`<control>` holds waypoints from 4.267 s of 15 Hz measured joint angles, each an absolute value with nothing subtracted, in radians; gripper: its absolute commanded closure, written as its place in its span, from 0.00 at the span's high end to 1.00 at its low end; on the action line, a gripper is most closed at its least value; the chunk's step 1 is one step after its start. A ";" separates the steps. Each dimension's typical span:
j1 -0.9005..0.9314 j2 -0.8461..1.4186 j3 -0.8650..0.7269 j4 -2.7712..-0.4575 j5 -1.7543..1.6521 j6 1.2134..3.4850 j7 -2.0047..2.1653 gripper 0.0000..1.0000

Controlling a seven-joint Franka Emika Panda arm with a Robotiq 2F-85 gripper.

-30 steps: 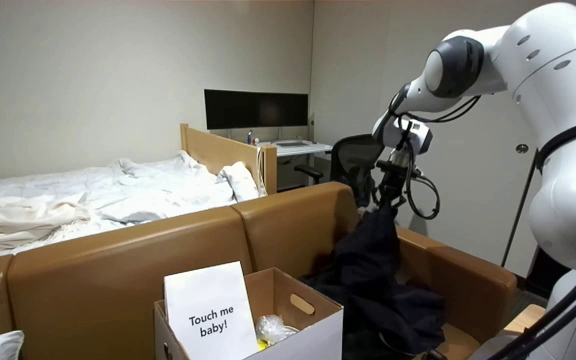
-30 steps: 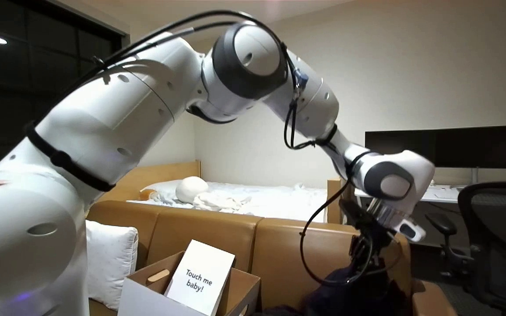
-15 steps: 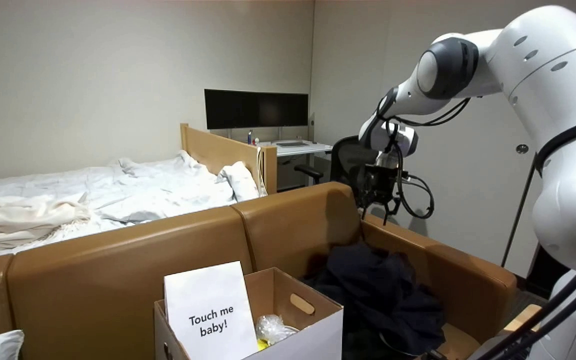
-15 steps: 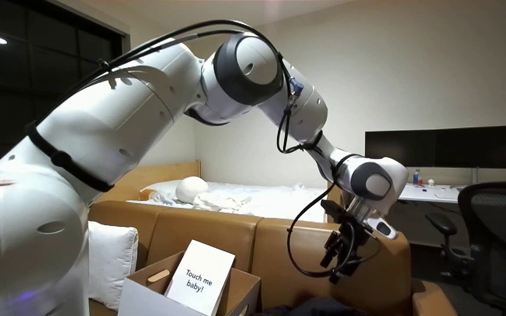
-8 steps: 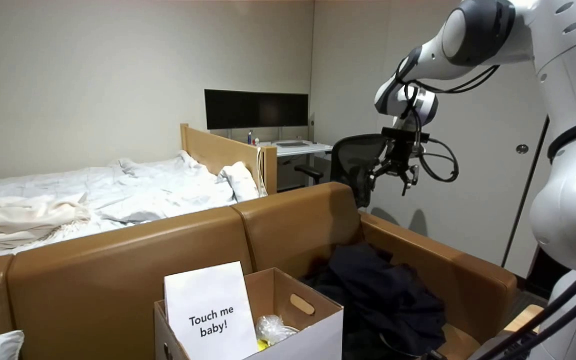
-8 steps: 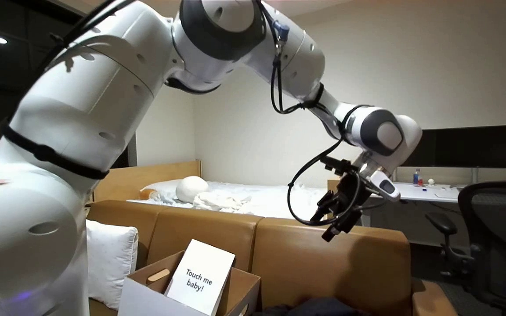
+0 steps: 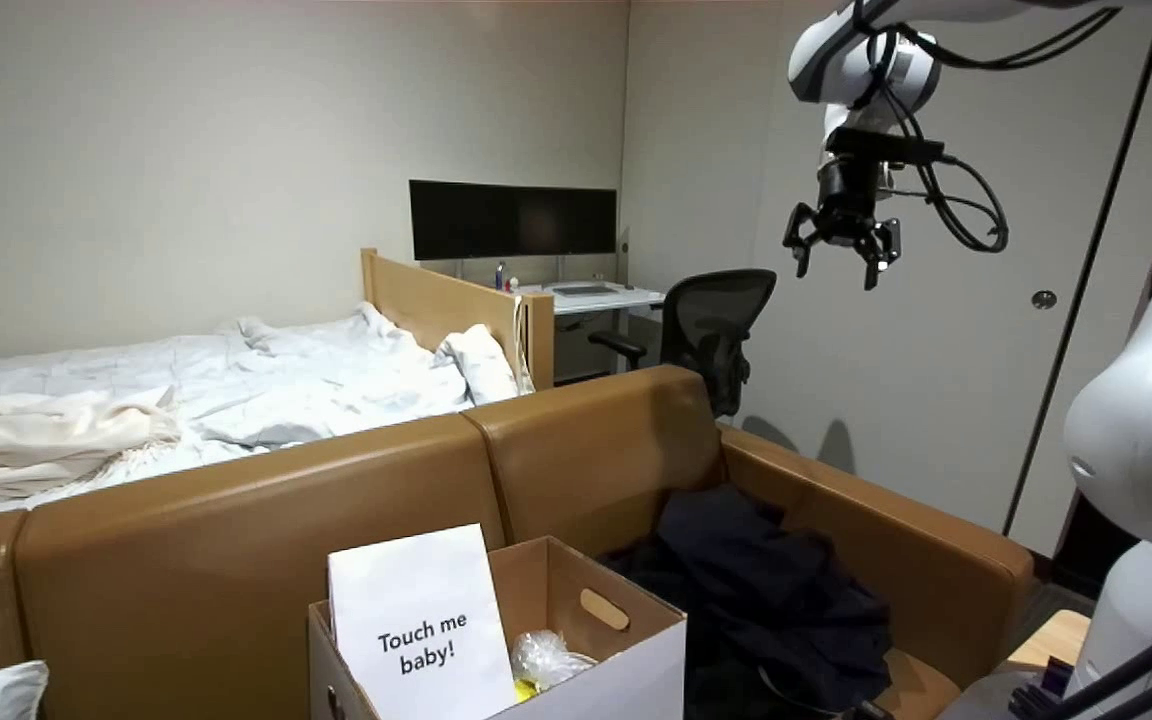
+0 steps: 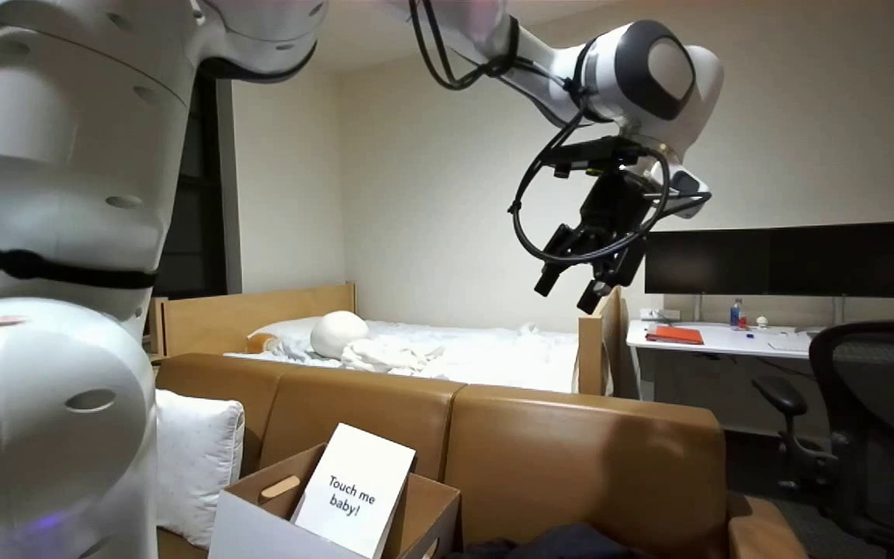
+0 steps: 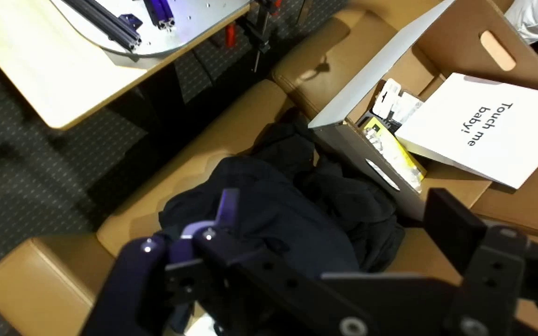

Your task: Remove the black jersey and white paper bag out of the box

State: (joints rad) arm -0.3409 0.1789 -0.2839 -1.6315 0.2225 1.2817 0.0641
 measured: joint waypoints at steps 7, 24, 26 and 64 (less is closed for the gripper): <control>-0.210 0.131 -0.192 -1.805 0.240 1.728 0.042 1.00; -0.024 0.131 -0.028 -1.874 0.331 1.903 0.171 1.00; 0.043 0.166 0.021 -1.838 0.315 1.881 0.268 1.00; 0.223 0.730 0.088 -1.641 0.703 2.392 0.984 1.00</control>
